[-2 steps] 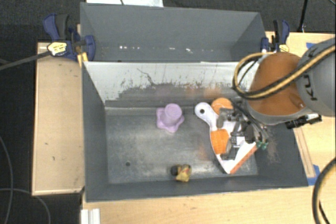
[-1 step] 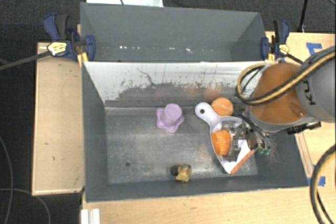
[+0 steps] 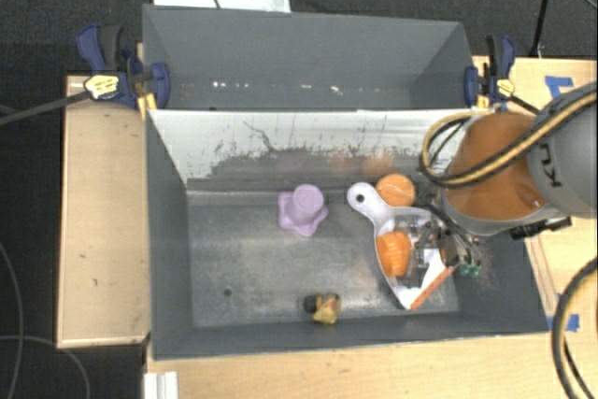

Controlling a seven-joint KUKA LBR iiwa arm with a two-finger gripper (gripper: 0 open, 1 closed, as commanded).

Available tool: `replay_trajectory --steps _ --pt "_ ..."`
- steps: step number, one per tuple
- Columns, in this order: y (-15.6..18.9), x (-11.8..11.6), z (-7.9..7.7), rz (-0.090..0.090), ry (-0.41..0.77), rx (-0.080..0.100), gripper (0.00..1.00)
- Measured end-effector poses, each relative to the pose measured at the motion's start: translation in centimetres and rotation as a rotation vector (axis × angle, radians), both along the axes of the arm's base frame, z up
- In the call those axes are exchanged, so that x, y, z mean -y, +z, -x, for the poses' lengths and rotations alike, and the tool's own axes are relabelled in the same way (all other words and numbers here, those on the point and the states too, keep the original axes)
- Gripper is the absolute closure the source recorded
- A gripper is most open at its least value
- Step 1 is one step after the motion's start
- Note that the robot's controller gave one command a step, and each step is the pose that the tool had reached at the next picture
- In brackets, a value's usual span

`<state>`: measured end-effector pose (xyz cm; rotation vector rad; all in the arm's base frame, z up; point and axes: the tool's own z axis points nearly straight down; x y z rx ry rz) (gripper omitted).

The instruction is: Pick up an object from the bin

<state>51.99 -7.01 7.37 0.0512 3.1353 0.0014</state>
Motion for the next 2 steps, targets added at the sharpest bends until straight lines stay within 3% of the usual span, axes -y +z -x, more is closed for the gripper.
replay_trajectory --steps 1,2 --pt "15.21 1.17 0.28 0.002 0.001 0.000 1.00" --pt "15.12 1.16 0.34 0.001 0.001 -0.003 1.00"
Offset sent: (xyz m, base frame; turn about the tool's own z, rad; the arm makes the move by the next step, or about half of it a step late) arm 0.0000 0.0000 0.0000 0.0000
